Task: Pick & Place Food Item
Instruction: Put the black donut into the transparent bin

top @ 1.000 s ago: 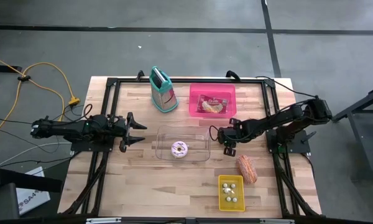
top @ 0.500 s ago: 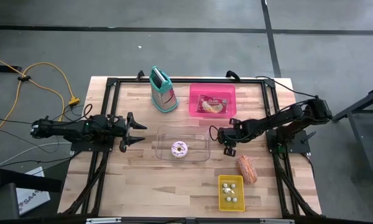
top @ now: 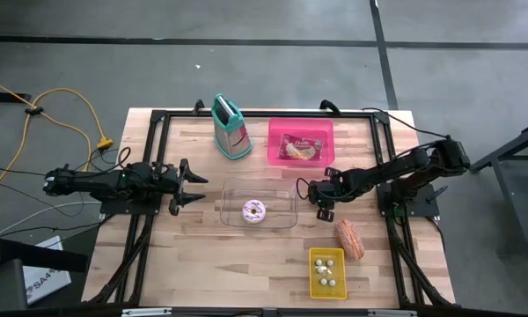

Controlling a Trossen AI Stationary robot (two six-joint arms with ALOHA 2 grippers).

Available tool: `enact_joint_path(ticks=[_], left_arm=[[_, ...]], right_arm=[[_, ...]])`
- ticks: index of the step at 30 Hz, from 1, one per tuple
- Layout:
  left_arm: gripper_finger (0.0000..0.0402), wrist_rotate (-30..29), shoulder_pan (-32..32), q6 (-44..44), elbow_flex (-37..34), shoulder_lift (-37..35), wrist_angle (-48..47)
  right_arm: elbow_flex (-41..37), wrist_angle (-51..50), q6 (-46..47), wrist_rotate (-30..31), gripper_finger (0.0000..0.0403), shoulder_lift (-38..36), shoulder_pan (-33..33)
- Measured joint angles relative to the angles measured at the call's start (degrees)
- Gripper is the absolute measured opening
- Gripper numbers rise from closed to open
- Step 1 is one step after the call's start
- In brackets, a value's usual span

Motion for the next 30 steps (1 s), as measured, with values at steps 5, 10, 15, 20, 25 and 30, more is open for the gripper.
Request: enact_joint_path(ticks=[5, 10, 15, 20, 25, 30], left_arm=[[0.0246, 0.0, 0.0, 0.0, 0.0, 0.0, 0.0], [0.0246, 0.0, 0.0, 0.0, 0.0, 0.0, 0.0], [0.0246, 0.0, 0.0, 0.0, 0.0, 0.0, 0.0], [0.0246, 0.0, 0.0, 0.0, 0.0, 0.0, 0.0], [0.0246, 0.0, 0.0, 0.0, 0.0, 0.0, 0.0], [0.0246, 0.0, 0.0, 0.0, 0.0, 0.0, 0.0]], right_arm=[[0.0, 0.0, -0.1, 0.0, 0.0104, 0.0, 0.0], [0.0, 0.0, -0.1, 0.1, 0.0088, 0.0, 0.0], [0.0, 0.0, -0.1, 0.1, 0.0085, 0.0, 0.0], [0.0, -0.3, -0.1, 0.1, 0.0084, -1.2, 0.0], [0.0, -0.9, -0.1, 0.1, 0.0084, -3.8, 0.0], [0.0, -1.6, -0.1, 0.0, 0.0084, -6.3, 0.0]])
